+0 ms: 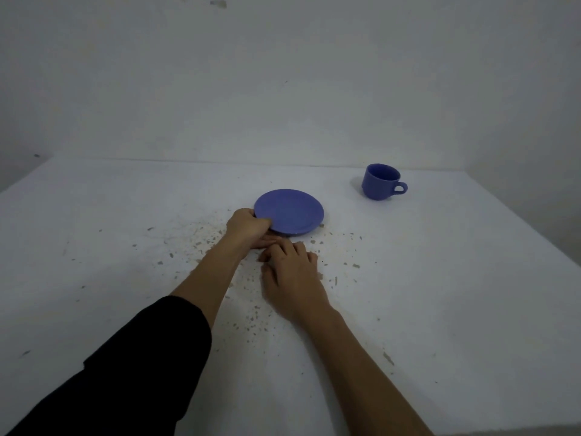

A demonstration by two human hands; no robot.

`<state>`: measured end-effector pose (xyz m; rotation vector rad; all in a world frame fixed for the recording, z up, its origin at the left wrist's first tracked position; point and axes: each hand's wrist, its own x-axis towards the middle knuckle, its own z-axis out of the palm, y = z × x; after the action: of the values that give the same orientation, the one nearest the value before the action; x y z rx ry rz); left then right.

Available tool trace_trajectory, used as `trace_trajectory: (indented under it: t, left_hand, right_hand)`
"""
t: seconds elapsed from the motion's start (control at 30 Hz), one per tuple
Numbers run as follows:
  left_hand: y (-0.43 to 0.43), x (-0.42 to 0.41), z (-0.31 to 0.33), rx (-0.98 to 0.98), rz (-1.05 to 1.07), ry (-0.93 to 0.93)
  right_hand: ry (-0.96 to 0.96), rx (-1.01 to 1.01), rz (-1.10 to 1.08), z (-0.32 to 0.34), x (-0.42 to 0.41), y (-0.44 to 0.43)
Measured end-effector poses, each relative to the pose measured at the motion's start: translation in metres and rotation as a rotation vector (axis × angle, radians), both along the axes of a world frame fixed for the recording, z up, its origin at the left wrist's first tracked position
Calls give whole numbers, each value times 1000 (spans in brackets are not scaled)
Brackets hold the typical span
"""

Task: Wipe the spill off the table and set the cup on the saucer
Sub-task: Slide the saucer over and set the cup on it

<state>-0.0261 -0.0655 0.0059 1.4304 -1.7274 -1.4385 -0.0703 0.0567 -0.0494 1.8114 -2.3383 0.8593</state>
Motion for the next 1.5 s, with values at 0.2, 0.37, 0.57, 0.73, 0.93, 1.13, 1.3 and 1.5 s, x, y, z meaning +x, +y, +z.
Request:
trace_trajectory:
  t: [0.2,0.37,0.57,0.73,0.93,1.13,1.3,1.5]
  left_hand:
    - [26,19,2,-115,243,106]
    - [87,6,-14,-556,68,45]
    - [123,-28,-41,-741,-281,-321]
    - [125,-24,-42,-801,-301,-393]
    - [122,-29,-48,-816,-286,-423]
    - [120,-32,-49,-825,-272,-430]
    - [120,-33,-51,-841,-254,-389]
    - [120,-29,-47,-812,-275,-357]
  right_hand:
    - [-266,-66,-35,4,-6,2]
    - [-432,-244,-192,13,-45,16]
    - [-571,-276,-511,27,-135,28]
    - [-737,-335,-671,32,-205,13]
    - [-810,-361,-746,41,-263,-8]
    - [-853,-383,-673,40,-283,-17]
    - [-829,-422,-653,37,-279,-16]
    - [-818,-462,-640,42,-256,-7]
